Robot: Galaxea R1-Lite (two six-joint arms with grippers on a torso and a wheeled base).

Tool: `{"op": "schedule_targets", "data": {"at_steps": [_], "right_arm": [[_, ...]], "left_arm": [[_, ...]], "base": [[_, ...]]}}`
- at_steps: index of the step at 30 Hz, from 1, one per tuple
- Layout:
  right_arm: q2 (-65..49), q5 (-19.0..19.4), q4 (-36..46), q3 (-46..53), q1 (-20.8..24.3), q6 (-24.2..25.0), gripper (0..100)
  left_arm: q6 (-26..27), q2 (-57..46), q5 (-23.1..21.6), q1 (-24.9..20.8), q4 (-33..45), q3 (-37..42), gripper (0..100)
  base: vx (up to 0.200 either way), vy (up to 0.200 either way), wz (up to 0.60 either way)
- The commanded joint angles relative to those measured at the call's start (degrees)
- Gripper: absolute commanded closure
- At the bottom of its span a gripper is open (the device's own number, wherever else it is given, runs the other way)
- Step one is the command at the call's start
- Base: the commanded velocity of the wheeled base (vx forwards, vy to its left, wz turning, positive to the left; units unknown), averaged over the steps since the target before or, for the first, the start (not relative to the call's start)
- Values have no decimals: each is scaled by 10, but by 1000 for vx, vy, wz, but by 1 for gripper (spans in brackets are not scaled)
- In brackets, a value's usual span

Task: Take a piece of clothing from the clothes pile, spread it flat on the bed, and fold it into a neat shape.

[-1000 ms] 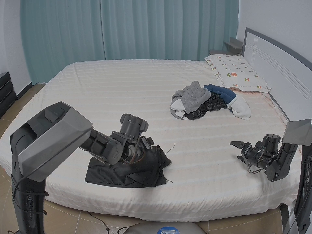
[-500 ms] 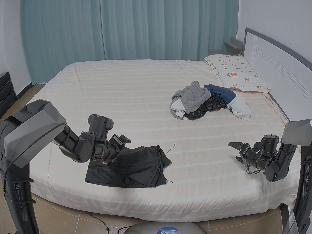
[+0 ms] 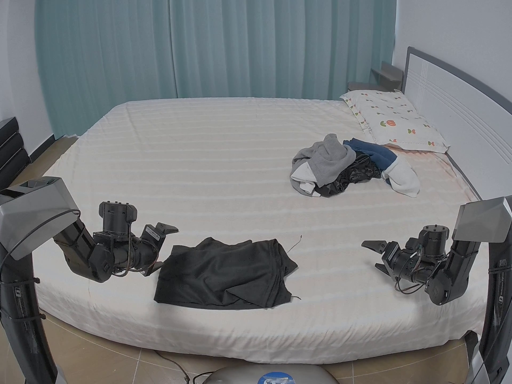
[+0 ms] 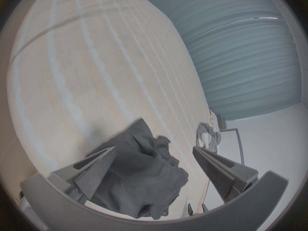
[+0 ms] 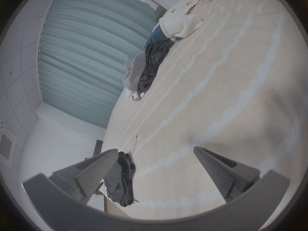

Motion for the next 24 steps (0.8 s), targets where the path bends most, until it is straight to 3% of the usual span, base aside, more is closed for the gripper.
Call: {"op": "schedule_targets", "data": {"at_steps": [1, 9, 11, 20, 24], "right_arm": [[-4, 1, -1, 2, 9, 0, 0], [-22, -3, -28, 10, 40, 13, 0], [-29, -3, -45, 22, 70, 36, 0], [-23, -4, -95, 59, 117, 35, 0], [-14, -4, -95, 73, 122, 25, 0]], "left_arm": [[0, 5, 0, 10, -1, 5, 0], [-1, 5, 0, 10, -1, 5, 0], [-9, 5, 0, 10, -1, 5, 0], [-10, 7, 1, 8, -2, 5, 0], [-10, 6, 5, 7, -2, 6, 0]], "base": [[0, 200, 0], [0, 200, 0], [0, 200, 0], [0, 200, 0], [0, 0, 0]]}}
